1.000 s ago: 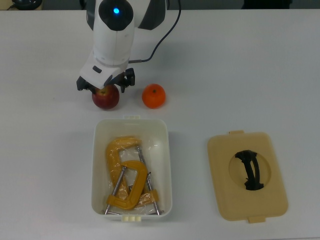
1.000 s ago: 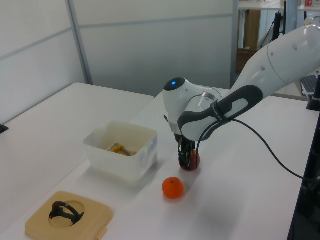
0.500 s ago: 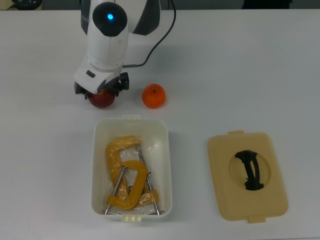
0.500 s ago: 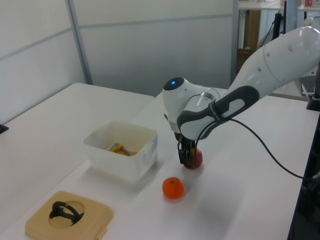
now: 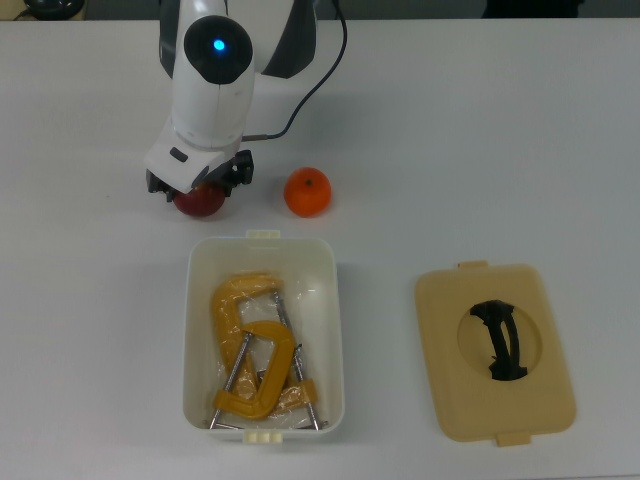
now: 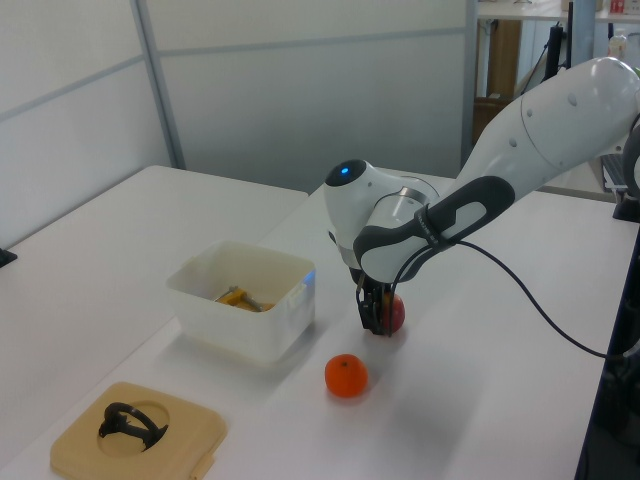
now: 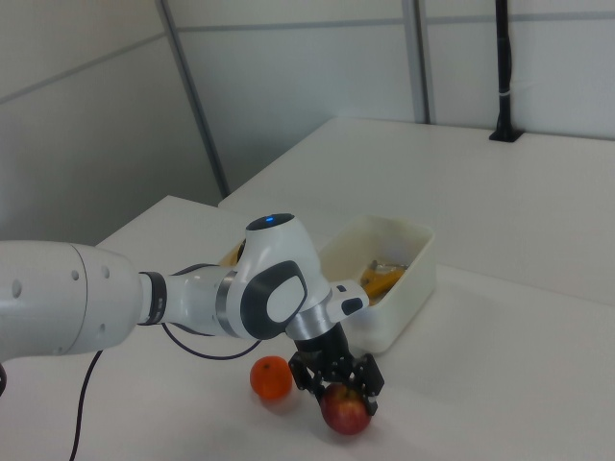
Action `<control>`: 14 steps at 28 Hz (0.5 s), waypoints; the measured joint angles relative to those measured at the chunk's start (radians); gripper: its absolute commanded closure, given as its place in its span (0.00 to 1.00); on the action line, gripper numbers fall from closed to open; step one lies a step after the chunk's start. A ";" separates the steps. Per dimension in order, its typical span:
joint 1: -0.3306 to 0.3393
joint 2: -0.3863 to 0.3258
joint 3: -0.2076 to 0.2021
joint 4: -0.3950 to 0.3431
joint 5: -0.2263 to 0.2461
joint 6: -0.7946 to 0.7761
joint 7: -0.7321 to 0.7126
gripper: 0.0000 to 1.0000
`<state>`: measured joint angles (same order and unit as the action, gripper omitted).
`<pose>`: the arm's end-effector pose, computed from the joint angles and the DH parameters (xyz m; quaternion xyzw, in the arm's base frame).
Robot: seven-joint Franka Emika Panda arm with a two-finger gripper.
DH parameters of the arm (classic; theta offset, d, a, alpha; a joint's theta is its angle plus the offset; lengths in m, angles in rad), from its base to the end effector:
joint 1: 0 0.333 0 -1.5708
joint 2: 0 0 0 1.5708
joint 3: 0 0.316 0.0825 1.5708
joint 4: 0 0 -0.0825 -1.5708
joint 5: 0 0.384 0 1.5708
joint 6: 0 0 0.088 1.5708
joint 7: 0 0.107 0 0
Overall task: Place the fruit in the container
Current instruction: 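Lift the red apple and carry it over the white container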
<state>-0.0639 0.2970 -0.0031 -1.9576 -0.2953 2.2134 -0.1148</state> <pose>0.6036 -0.0500 0.3230 0.9864 0.1142 -0.0309 0.1140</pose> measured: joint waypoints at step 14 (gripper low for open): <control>0.001 -0.016 0.001 0.275 0.235 -0.143 0.001 0.86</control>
<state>-0.0629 0.2809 -0.0016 -1.6830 -0.0598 2.0700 -0.1135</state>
